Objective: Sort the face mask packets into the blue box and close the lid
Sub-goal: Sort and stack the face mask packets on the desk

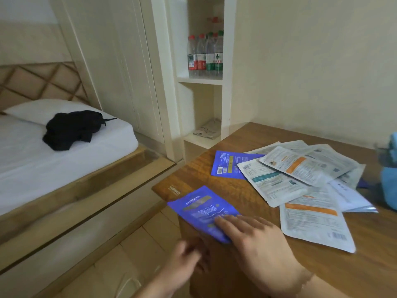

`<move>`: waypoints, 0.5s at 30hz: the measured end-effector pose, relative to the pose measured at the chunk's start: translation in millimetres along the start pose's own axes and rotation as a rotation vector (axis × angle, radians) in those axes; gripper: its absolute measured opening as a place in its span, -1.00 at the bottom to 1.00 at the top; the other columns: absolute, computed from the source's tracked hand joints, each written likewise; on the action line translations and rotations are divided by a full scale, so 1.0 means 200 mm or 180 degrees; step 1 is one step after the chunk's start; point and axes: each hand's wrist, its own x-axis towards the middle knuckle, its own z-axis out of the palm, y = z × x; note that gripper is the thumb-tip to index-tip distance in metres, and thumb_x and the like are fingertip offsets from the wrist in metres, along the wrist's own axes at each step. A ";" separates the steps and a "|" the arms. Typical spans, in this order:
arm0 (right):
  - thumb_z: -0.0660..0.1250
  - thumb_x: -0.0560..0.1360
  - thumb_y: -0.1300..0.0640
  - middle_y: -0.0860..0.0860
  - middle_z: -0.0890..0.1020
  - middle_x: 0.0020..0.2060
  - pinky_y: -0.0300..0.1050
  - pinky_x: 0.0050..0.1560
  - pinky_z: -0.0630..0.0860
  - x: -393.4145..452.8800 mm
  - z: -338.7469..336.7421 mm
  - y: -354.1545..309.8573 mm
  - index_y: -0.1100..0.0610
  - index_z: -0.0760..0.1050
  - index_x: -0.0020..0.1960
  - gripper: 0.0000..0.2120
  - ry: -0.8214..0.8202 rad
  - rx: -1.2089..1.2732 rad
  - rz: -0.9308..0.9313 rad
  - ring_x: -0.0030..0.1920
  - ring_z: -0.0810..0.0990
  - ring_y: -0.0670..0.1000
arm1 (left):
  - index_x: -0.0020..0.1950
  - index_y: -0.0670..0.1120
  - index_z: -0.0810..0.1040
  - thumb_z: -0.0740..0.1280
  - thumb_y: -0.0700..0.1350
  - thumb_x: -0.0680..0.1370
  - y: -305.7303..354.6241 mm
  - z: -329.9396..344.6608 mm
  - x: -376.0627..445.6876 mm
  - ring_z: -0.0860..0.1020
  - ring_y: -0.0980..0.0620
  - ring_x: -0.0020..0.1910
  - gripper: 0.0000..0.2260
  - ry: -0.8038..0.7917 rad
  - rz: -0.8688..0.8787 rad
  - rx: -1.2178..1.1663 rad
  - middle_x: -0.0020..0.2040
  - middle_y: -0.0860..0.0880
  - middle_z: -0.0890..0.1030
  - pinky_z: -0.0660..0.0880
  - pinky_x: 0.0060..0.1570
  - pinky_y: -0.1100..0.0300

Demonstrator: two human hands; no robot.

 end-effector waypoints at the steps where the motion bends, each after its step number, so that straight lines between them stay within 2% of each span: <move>1: 0.13 0.52 -0.07 -0.15 0.71 -0.10 -0.15 -0.27 0.60 0.00 -0.05 -0.01 -0.11 0.59 0.10 -0.70 0.0215 0.0431 0.0315 -0.16 0.69 -0.07 | -0.21 -0.18 0.61 0.41 -0.08 0.56 0.04 0.03 -0.04 0.58 -0.01 -0.45 -0.79 -0.0398 -0.0082 -0.0236 -0.38 -0.17 0.62 0.52 -0.41 0.19; 2: 0.13 0.59 -0.07 -0.19 0.70 -0.10 -0.10 -0.16 0.61 0.01 -0.10 -0.02 -0.12 0.58 0.10 -0.74 0.0361 0.1135 0.0761 -0.14 0.67 -0.12 | -0.16 -0.22 0.61 0.45 0.05 0.49 0.08 0.05 -0.08 0.60 -0.06 -0.43 -0.69 -0.0655 -0.0123 -0.0412 -0.35 -0.23 0.62 0.53 -0.40 0.17; 3: 0.15 0.63 -0.03 -0.16 0.71 -0.09 0.00 -0.02 0.61 0.01 -0.14 -0.03 -0.08 0.59 0.09 -0.76 0.0386 0.2301 0.1290 -0.09 0.68 -0.11 | -0.09 -0.22 0.62 0.44 0.14 0.43 0.12 0.07 -0.10 0.62 -0.11 -0.38 -0.60 -0.0805 -0.0107 -0.0577 -0.29 -0.28 0.63 0.54 -0.38 0.16; 5: 0.18 0.62 0.09 0.04 0.73 -0.06 0.21 0.12 0.56 0.01 -0.23 -0.03 0.09 0.60 0.10 -0.76 0.0290 0.4384 0.2148 -0.03 0.71 0.08 | 0.13 -0.14 0.59 0.35 0.19 0.45 0.22 0.12 -0.13 0.65 -0.16 -0.28 -0.55 -0.0699 0.0089 -0.0816 -0.10 -0.30 0.67 0.57 -0.34 0.11; 7: 0.16 0.61 0.13 0.17 0.71 0.00 0.26 0.09 0.57 -0.01 -0.29 -0.03 0.18 0.57 0.15 -0.74 0.0232 0.5305 0.2503 0.01 0.69 0.19 | 0.26 -0.07 0.50 0.33 0.18 0.44 0.30 0.18 -0.15 0.66 -0.14 -0.23 -0.51 -0.0373 0.0422 -0.1090 0.03 -0.25 0.68 0.58 -0.37 0.09; 8: 0.16 0.61 0.15 0.19 0.70 0.01 0.21 0.05 0.60 -0.02 -0.31 -0.02 0.19 0.56 0.16 -0.75 0.0208 0.5486 0.2613 0.02 0.69 0.19 | 0.28 -0.07 0.49 0.37 0.14 0.45 0.33 0.19 -0.16 0.67 -0.14 -0.17 -0.53 -0.0170 0.0627 -0.1172 0.06 -0.22 0.68 0.60 -0.31 0.05; 11: 0.24 0.56 0.20 0.21 0.70 0.00 0.08 -0.08 0.66 -0.09 -0.34 0.01 0.22 0.56 0.17 -0.77 0.0087 0.5309 0.2768 0.00 0.69 0.21 | 0.21 -0.13 0.58 0.45 -0.17 0.49 0.39 0.24 -0.16 0.66 -0.15 0.05 -0.70 0.0163 0.0858 -0.1413 0.10 -0.19 0.68 0.54 0.09 -0.11; 13: 0.35 0.46 0.14 0.24 0.69 -0.03 0.13 -0.08 0.62 -0.13 -0.40 0.10 0.24 0.58 0.15 -0.69 0.0067 0.4885 0.2797 -0.04 0.68 0.26 | 0.16 -0.16 0.62 0.39 -0.19 0.46 0.41 0.26 -0.16 0.66 -0.14 0.05 -0.73 0.0035 0.0839 -0.1314 0.09 -0.20 0.69 0.55 0.10 -0.09; 15: 0.37 0.39 0.00 0.21 0.70 -0.03 0.20 0.02 0.54 -0.18 -0.50 0.22 0.16 0.60 0.15 -0.61 -0.0045 0.4441 0.2743 -0.02 0.67 0.28 | 0.11 -0.18 0.65 0.43 -0.21 0.48 0.41 0.30 -0.16 0.67 -0.09 0.05 -0.79 -0.0324 0.0885 -0.0966 0.08 -0.18 0.69 0.59 0.03 0.07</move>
